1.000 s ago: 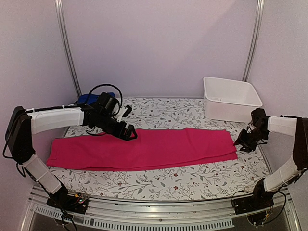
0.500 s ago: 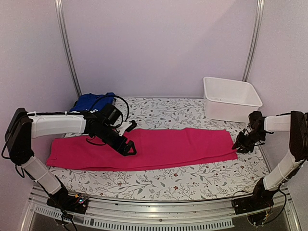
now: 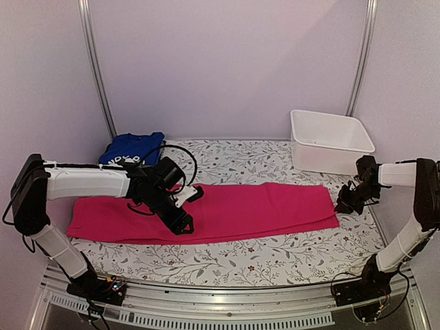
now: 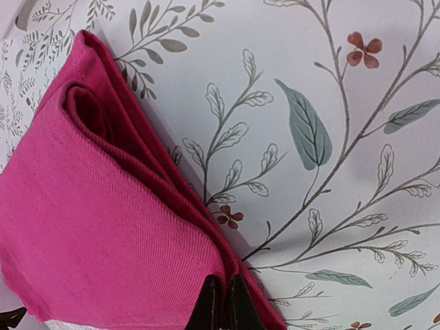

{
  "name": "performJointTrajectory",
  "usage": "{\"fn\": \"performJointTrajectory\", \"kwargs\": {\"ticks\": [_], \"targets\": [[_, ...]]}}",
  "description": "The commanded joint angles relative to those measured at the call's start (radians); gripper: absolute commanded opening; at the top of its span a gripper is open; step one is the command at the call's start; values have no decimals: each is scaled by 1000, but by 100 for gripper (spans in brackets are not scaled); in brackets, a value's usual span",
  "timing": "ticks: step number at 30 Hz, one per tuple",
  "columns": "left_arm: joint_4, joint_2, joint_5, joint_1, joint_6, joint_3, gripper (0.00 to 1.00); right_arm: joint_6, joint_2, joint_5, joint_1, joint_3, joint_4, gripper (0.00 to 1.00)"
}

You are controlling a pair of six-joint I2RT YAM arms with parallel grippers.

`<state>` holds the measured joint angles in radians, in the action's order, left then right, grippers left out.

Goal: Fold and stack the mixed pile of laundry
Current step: Smooth out the rectangle-folded trousers at the center of the board.

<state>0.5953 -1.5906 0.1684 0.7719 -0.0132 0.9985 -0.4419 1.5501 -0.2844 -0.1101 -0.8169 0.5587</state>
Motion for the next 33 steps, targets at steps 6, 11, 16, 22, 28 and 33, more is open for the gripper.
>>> {"fn": "performJointTrajectory", "kwargs": {"ticks": [6, 11, 16, 22, 28, 33], "targets": [[-63, -49, -61, 115, 152, 26, 60, 5, -46, -7, -3, -42, 34, 0], [-87, -115, -77, 146, 193, 61, 52, 3, -50, -14, -3, -41, 39, 0], [-103, -190, -69, 156, 228, 105, 46, 5, -50, -17, -3, -37, 40, 0], [-96, -238, -54, 168, 271, 150, 45, 3, -53, -22, -3, -37, 41, 0], [-92, -252, -64, 179, 284, 140, 50, 8, -47, -26, -3, -39, 41, 0], [-83, -280, -97, 185, 295, 148, 50, 9, -41, -28, -3, -39, 40, 0]]}}
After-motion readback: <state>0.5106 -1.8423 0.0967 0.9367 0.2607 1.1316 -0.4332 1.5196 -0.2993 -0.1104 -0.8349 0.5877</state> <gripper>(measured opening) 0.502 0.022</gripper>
